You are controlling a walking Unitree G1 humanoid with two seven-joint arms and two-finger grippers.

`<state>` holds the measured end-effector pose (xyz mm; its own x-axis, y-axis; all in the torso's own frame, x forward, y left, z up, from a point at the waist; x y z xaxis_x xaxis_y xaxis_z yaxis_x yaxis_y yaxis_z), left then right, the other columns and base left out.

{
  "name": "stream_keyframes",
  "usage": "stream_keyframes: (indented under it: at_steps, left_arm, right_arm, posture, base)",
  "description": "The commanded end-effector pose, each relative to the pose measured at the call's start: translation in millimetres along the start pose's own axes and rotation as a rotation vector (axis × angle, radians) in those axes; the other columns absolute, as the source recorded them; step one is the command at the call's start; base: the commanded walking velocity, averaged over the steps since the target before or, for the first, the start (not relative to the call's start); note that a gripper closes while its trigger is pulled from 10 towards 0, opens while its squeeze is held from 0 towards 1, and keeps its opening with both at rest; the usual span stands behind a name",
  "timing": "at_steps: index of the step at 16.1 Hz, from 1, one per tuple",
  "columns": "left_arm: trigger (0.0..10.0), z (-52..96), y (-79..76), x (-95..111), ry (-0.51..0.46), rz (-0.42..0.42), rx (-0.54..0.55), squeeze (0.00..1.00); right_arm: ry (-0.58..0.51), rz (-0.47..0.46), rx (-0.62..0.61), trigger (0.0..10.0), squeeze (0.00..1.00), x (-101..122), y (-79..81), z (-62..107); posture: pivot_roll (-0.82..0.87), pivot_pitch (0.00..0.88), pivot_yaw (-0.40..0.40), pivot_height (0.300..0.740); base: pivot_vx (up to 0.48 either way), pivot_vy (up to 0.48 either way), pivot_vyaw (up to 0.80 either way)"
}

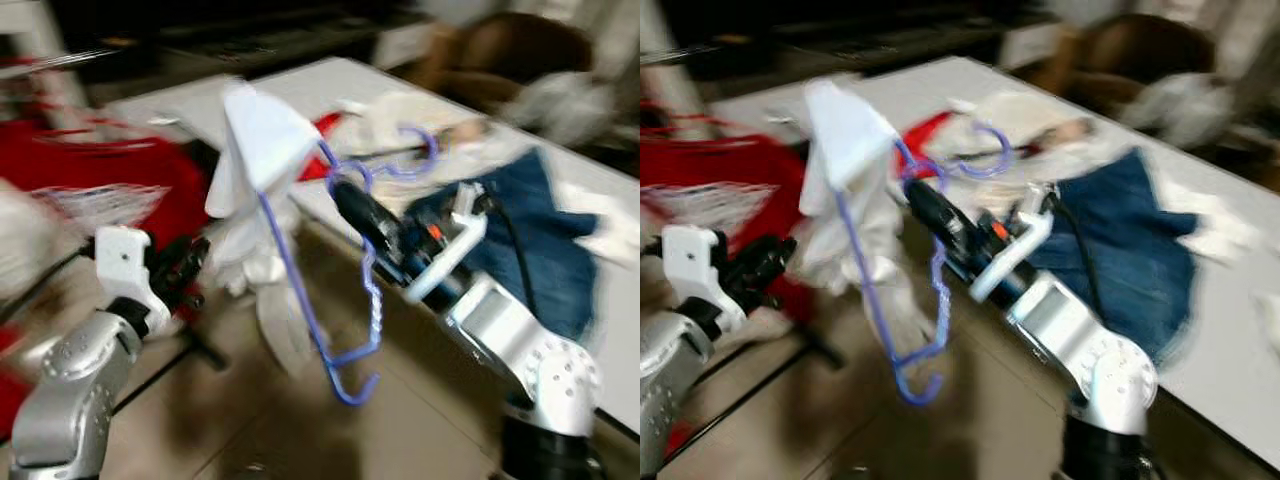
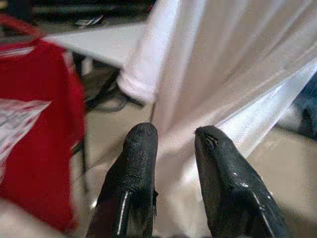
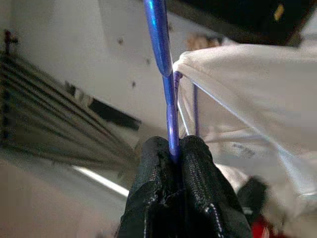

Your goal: Hang hanger

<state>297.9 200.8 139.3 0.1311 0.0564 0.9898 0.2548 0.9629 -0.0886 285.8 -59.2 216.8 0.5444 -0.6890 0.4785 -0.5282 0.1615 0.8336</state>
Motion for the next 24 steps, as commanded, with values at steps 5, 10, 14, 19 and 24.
stream_keyframes:
  at_steps: [5,10,14,19,24]
  left_arm:
    - [10.0,-0.4,-8.1,-9.7,0.043,-0.081,-0.026,0.00]
    - [10.0,6.7,7.1,-16.7,0.059,-0.127,0.061,0.00]
    - [10.0,10.4,2.0,-16.7,0.051,-0.100,0.080,0.00]
    - [10.0,-12.4,-12.2,-19.9,0.053,-0.100,0.013,0.00]
    - [10.0,-42.0,-19.6,-18.4,0.047,-0.114,-0.031,0.00]
  right_arm:
    - [-0.090,0.075,-0.047,10.0,0.00,18.3,-15.2,19.0]
    - [0.031,0.397,-0.105,10.0,0.00,5.6,-31.3,29.6]
    - [0.145,0.623,-0.160,10.0,0.00,-12.8,-51.2,32.4]
    - [0.085,0.820,-0.307,10.0,0.00,0.4,-80.1,38.5]
    - [-0.077,0.890,-0.379,10.0,0.00,27.5,-84.9,28.8]
  posture:
    - [0.05,0.070,-0.060,0.740]
    - [0.06,0.085,-0.056,0.740]
    - [0.09,0.099,-0.049,0.740]
    - [0.03,0.011,-0.016,0.740]
    - [-0.02,0.000,0.007,0.740]
  base:
    - [0.000,0.000,0.80]
    - [0.000,0.000,0.80]
    - [0.000,0.000,0.80]
    - [0.000,0.000,0.80]
    - [0.000,0.000,0.80]
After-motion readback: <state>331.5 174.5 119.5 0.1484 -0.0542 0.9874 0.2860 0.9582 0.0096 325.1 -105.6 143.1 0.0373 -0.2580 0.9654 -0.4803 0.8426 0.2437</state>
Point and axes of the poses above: a point about 5 cm out from each wrist's last joint towards the gripper, its own z axis pointing back from the gripper into the wrist, its own x axis along the axis of the wrist's last joint, y = z × x, the point moved 5 cm from there along -z, pointing out of the wrist towards the gripper, and after that the axes turned 4 degrees about z, right-handed, at the moved point
